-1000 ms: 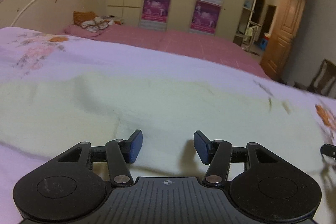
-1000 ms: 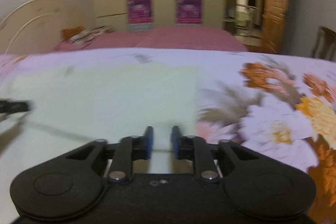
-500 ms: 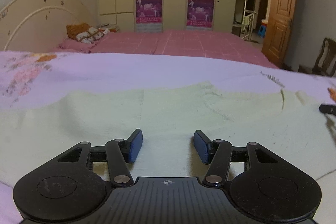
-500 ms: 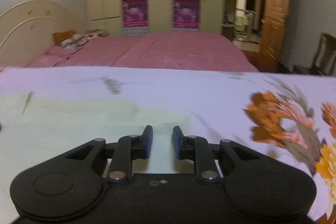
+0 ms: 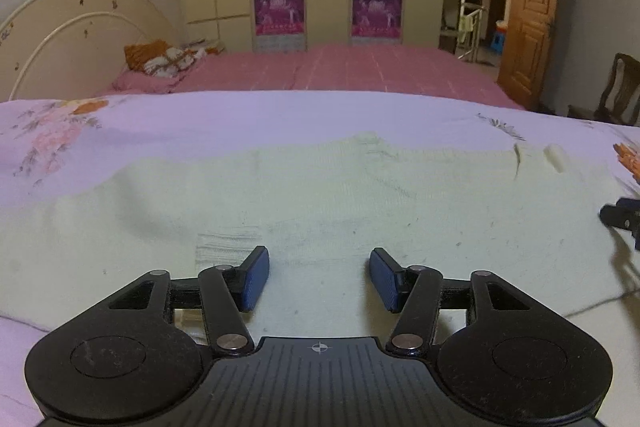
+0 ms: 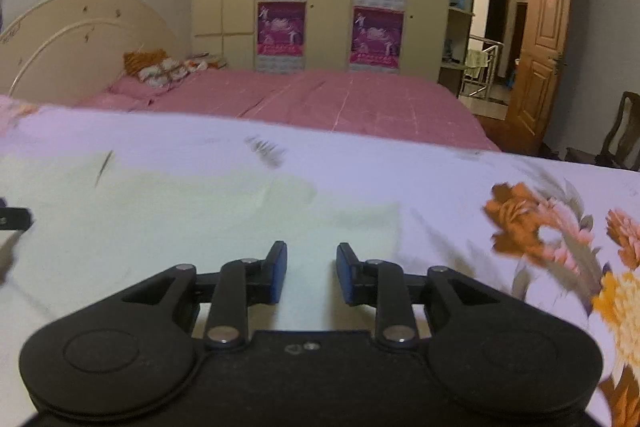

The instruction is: Fold small clothes

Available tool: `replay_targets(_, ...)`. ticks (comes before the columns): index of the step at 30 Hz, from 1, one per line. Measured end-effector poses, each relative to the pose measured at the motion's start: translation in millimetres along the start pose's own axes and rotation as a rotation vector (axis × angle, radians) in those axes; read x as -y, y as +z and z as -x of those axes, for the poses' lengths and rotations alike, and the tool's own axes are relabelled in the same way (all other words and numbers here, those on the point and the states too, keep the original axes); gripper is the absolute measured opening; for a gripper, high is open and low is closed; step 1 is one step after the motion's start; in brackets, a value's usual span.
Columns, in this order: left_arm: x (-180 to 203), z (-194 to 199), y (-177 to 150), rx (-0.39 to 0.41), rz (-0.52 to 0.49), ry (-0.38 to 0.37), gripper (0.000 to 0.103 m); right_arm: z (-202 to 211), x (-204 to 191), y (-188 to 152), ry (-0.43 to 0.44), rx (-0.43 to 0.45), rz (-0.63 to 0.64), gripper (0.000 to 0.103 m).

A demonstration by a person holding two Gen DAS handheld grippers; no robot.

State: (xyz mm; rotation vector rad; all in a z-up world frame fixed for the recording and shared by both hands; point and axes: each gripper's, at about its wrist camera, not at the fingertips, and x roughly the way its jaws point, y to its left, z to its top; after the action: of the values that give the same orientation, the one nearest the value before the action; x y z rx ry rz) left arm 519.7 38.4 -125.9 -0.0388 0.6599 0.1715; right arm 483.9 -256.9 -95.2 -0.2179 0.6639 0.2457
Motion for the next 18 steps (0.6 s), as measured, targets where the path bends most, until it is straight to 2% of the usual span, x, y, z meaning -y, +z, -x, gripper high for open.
replay_targets(6, -3.3, -1.1, 3.5, -0.005, -0.027, -0.035, 0.063, 3.3, 4.0, -0.9, -0.084, -0.044, -0.044, 0.028)
replay_targets(9, -12.3, 6.2, 7.4, -0.008, 0.013, -0.088, 0.063, 18.9, -6.2, 2.4, -0.083, -0.041, -0.034, 0.028)
replay_targets(11, -30.0, 22.6, 2.7, 0.027, 0.054, -0.109, 0.067, 36.1, -14.3, 4.7, -0.081, -0.018, -0.016, 0.029)
replay_targets(13, -60.3, 43.2, -9.0, 0.053, 0.095, -0.073, 0.074, 48.7, -18.3, 5.5, -0.072, -0.005, -0.019, 0.030)
replay_targets(16, -128.9, 74.2, -31.1, 0.090, 0.216, -0.009, 0.074, 55.6, -27.1, 7.0, -0.065, -0.015, -0.039, 0.031)
replay_targets(18, -182.9, 92.6, -47.7, 0.110, 0.332, 0.045, 0.073, 53.7, -36.9, 8.2, -0.054, -0.030, -0.059, 0.031)
